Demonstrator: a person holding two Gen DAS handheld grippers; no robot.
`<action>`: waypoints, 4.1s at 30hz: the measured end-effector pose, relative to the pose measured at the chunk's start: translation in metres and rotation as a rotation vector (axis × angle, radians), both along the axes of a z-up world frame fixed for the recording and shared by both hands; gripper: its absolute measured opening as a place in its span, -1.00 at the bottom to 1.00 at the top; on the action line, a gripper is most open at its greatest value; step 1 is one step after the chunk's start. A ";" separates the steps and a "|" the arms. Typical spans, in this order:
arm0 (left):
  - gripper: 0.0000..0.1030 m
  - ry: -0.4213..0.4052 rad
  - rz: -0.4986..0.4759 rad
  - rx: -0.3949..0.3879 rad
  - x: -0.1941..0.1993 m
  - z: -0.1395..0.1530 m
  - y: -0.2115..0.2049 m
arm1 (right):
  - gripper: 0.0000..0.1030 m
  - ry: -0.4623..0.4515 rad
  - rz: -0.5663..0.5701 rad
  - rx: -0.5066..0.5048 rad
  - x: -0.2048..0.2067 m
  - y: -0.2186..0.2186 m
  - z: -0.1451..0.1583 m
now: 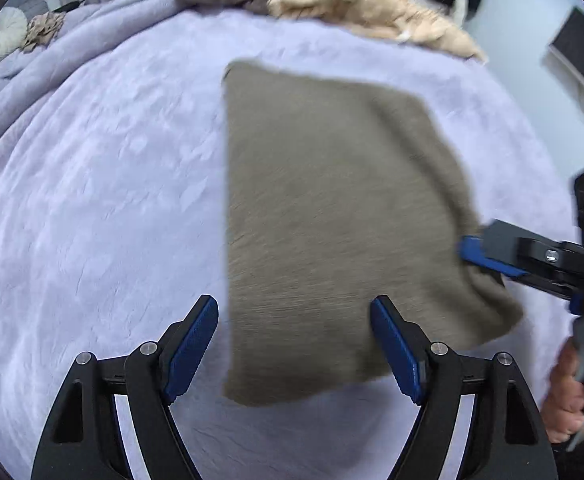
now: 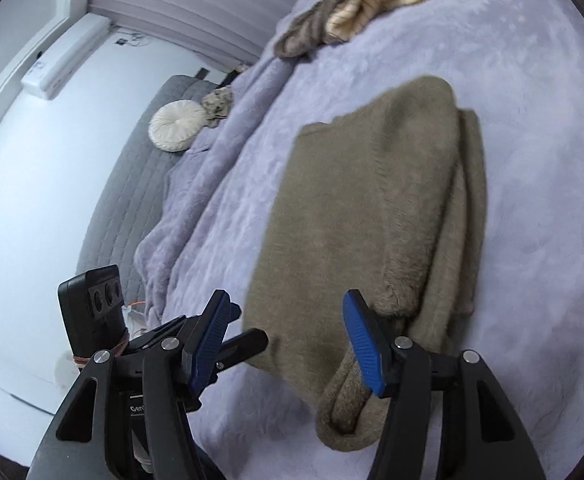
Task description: Fold small clothes
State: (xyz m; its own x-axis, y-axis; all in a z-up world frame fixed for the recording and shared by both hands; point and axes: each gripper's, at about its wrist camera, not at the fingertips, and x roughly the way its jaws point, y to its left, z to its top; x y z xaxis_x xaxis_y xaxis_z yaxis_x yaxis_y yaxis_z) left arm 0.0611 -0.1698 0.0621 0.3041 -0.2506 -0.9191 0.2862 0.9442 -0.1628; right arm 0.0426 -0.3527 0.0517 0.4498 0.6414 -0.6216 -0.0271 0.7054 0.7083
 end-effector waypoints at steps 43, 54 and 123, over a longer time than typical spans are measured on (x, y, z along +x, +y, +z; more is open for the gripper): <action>1.00 0.041 0.012 -0.187 0.063 0.016 0.061 | 0.57 -0.063 -0.182 -0.329 -0.013 -0.075 0.042; 1.00 0.064 -0.078 -0.181 0.045 0.004 0.021 | 0.57 -0.033 -0.150 -0.276 -0.010 -0.056 0.032; -0.07 -0.004 -0.150 -0.245 -0.085 0.057 0.075 | -0.27 -0.183 0.019 -0.432 -0.109 0.132 0.069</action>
